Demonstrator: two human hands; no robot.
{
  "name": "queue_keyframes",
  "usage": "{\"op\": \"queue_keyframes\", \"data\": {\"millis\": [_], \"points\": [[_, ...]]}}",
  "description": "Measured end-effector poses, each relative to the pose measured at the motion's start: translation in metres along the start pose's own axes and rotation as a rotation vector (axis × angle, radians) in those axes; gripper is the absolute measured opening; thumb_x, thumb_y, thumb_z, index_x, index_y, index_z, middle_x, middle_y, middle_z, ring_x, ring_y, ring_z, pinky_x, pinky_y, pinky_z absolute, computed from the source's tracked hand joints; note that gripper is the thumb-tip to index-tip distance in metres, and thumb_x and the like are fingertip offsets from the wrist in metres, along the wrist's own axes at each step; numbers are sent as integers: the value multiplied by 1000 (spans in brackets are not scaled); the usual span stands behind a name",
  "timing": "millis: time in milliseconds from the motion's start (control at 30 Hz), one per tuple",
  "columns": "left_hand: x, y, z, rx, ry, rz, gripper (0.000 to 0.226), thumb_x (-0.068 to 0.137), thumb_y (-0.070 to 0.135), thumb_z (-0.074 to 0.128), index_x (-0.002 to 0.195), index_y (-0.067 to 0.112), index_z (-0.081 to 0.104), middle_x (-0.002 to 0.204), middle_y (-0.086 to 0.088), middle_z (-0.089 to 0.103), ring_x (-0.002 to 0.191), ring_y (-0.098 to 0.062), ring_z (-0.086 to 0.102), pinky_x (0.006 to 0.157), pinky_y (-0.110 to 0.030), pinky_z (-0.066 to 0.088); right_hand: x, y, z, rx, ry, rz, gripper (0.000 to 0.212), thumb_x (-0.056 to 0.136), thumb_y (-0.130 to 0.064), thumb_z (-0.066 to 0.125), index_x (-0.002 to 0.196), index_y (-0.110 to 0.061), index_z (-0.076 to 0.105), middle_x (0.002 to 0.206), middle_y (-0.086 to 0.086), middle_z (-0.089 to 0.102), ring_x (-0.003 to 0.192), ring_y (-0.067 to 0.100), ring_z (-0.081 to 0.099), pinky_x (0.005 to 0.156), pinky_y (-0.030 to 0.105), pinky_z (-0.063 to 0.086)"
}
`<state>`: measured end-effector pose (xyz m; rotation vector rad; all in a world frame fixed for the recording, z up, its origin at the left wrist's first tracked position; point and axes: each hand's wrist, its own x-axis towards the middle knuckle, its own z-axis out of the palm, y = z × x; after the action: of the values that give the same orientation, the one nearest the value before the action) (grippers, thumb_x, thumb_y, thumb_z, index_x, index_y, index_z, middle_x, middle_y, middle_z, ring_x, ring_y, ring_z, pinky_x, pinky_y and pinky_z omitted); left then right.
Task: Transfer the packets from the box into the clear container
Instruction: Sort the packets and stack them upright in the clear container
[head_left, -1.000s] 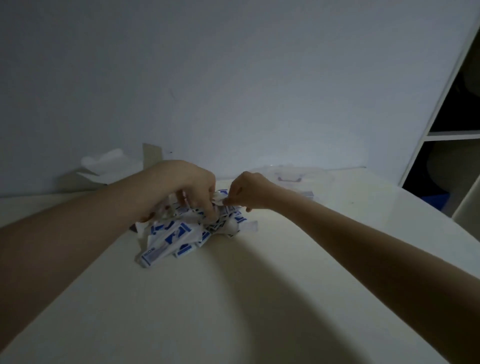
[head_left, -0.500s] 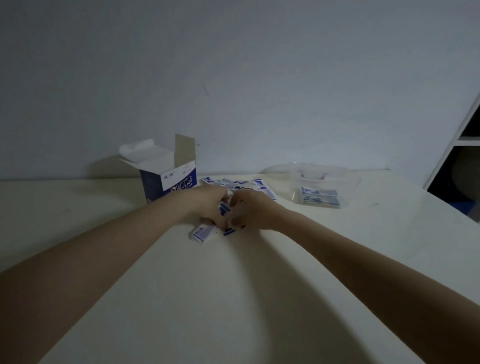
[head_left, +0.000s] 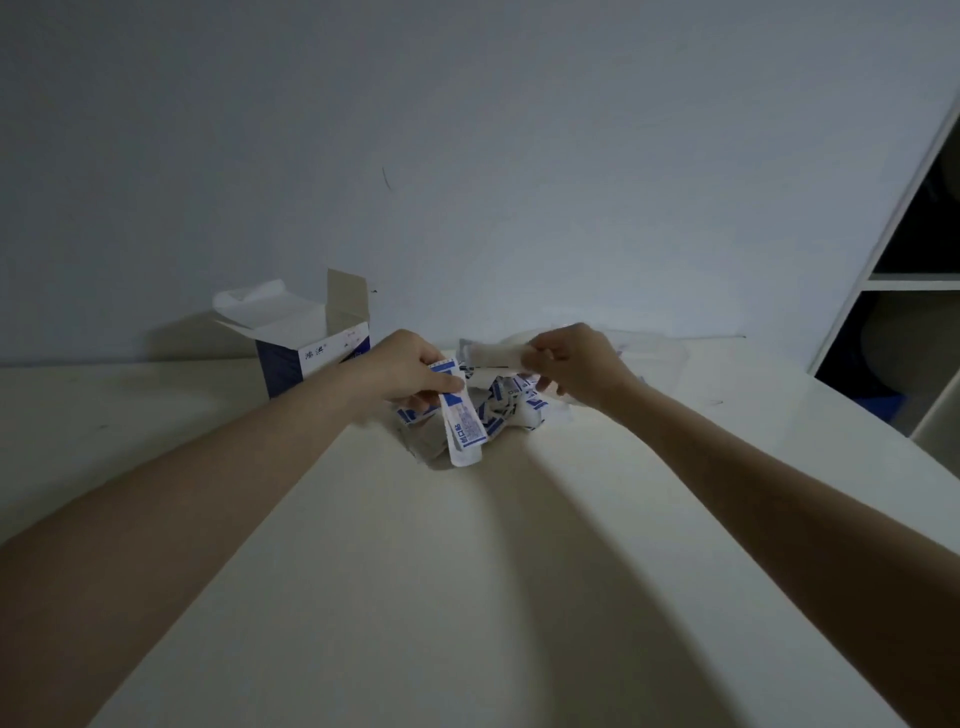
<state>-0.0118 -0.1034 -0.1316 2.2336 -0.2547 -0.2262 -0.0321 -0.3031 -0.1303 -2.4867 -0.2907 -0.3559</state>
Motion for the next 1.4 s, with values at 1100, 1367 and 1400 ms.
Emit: {"op": "queue_keyframes", "data": {"millis": [1100, 1367, 1400], "points": [[-21, 2, -4, -264, 140, 191, 27, 85, -7, 58, 66, 14, 59, 87, -15, 60, 80, -24, 52, 55, -14, 48, -15, -15, -15, 840, -171, 209, 17, 93, -10, 51, 77, -9, 46, 77, 11, 61, 59, 10, 60, 49, 17, 45], [-19, 14, 15, -239, 181, 287, 30, 85, -7, 57, 106, 10, 70, 96, 1, 69, 83, 0, 63, 71, -3, 47, -8, -22, -9, 1089, -226, 386, 11, 94, -7, 49, 84, -2, 53, 90, 13, 54, 83, 23, 56, 81, 33, 48], [-19, 17, 19, -260, 171, 301, 33, 85, -6, 57, 113, 8, 67, 104, -1, 67, 92, -3, 62, 76, -4, 47, -8, -24, -8, 1135, -207, 404, 10, 94, -5, 47, 86, -1, 52, 89, 14, 56, 81, 22, 58, 81, 34, 49]]}}
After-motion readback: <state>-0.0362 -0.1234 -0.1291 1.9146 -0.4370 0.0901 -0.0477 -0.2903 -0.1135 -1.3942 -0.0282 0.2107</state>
